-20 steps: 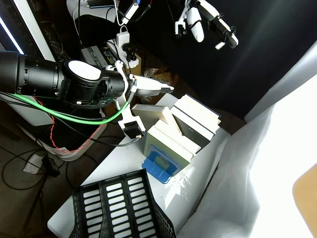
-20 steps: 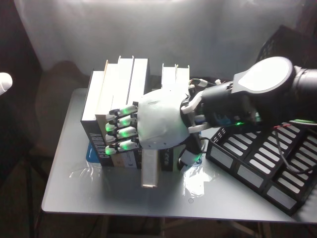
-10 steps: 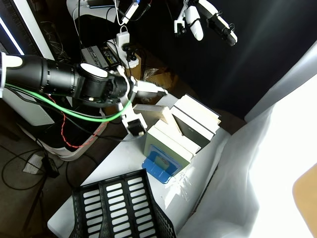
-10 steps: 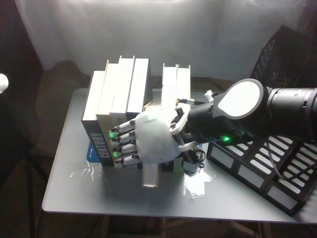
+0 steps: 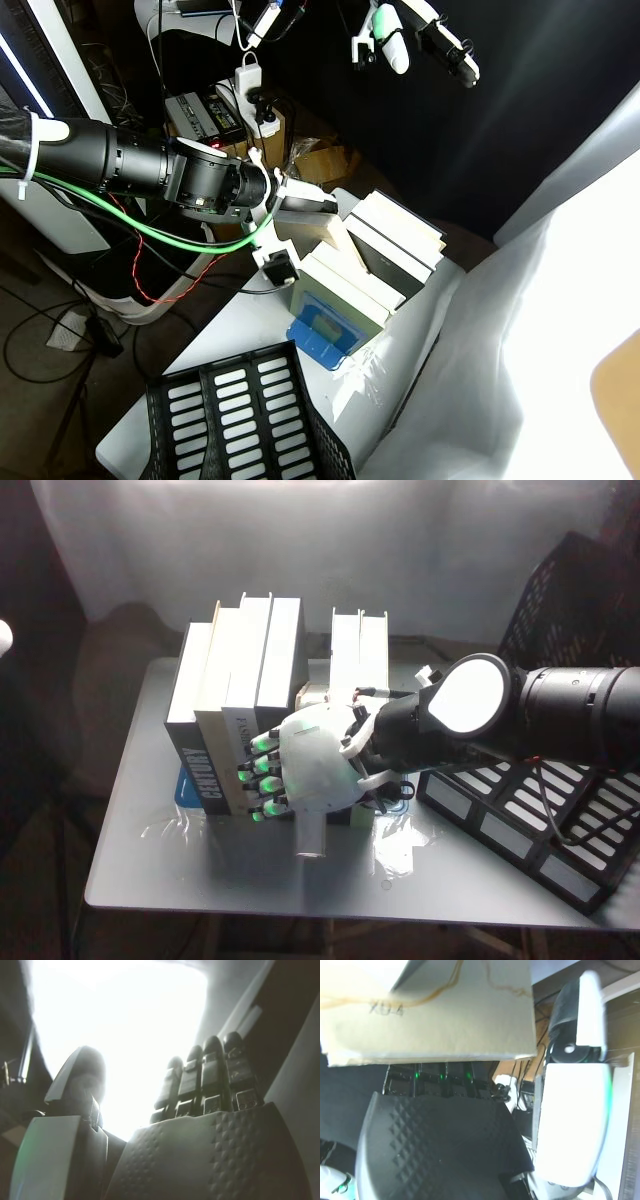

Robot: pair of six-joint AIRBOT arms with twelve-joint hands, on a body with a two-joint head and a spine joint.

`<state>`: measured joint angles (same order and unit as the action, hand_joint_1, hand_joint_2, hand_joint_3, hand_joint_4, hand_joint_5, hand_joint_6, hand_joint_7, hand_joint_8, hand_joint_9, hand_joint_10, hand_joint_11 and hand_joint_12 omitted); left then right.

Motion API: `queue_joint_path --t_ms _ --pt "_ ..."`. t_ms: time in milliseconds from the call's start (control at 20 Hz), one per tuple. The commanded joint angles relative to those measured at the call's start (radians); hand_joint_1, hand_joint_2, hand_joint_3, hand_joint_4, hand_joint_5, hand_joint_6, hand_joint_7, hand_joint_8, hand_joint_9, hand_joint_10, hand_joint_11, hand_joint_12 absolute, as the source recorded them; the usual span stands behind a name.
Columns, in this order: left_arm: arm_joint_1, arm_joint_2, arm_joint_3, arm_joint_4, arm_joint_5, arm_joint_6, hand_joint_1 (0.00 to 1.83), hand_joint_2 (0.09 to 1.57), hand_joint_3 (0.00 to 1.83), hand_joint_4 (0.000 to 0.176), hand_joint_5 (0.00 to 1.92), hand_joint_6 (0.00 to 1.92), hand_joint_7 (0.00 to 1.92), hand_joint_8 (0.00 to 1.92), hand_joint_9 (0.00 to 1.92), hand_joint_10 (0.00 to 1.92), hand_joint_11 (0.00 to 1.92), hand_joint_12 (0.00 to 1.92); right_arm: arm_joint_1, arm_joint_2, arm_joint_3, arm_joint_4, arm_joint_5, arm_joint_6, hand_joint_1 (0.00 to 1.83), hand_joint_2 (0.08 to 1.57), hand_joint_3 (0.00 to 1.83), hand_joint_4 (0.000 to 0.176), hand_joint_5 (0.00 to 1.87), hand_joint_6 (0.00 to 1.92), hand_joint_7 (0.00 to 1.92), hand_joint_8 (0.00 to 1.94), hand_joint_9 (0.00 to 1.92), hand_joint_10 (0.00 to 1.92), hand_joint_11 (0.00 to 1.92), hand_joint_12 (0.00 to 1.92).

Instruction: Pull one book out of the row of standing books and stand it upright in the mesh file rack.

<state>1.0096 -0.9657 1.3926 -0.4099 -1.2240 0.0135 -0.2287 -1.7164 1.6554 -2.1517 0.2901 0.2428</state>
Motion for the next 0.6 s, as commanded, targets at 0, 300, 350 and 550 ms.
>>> queue_joint_path --t_ms 0,300,350,550 --pt "-0.009 0.017 0.002 -0.031 -0.137 -0.006 0.49 1.35 0.0 0.026 0.01 0.0 0.0 0.0 0.0 0.0 0.0 0.0 -0.004 0.004 0.01 -0.007 -0.038 -0.003 1.19 1.04 0.1 0.0 0.36 0.1 0.3 0.02 0.16 0.06 0.0 0.73" --pt "-0.021 0.031 -0.007 -0.013 -0.168 -0.006 0.4 1.38 0.01 0.025 0.0 0.0 0.0 0.0 0.0 0.0 0.0 0.0 -0.01 -0.015 0.05 -0.202 -0.047 0.158 1.19 1.04 0.1 0.0 0.19 0.02 0.15 0.02 0.05 0.02 0.0 0.67" --pt "-0.021 0.032 -0.008 -0.013 -0.168 -0.006 0.41 1.38 0.01 0.027 0.0 0.0 0.0 0.0 0.0 0.0 0.0 0.0 -0.01 -0.015 0.052 -0.203 -0.047 0.158 1.19 1.03 0.1 0.0 0.15 0.0 0.1 0.0 0.01 0.0 0.0 0.67" --pt "-0.02 0.035 -0.009 -0.014 -0.175 -0.006 0.44 1.38 0.0 0.026 0.0 0.0 0.0 0.0 0.0 0.0 0.0 0.0 -0.01 -0.013 0.053 -0.191 -0.042 0.158 1.19 1.03 0.1 0.0 0.14 0.0 0.09 0.0 0.0 0.0 0.0 0.67"
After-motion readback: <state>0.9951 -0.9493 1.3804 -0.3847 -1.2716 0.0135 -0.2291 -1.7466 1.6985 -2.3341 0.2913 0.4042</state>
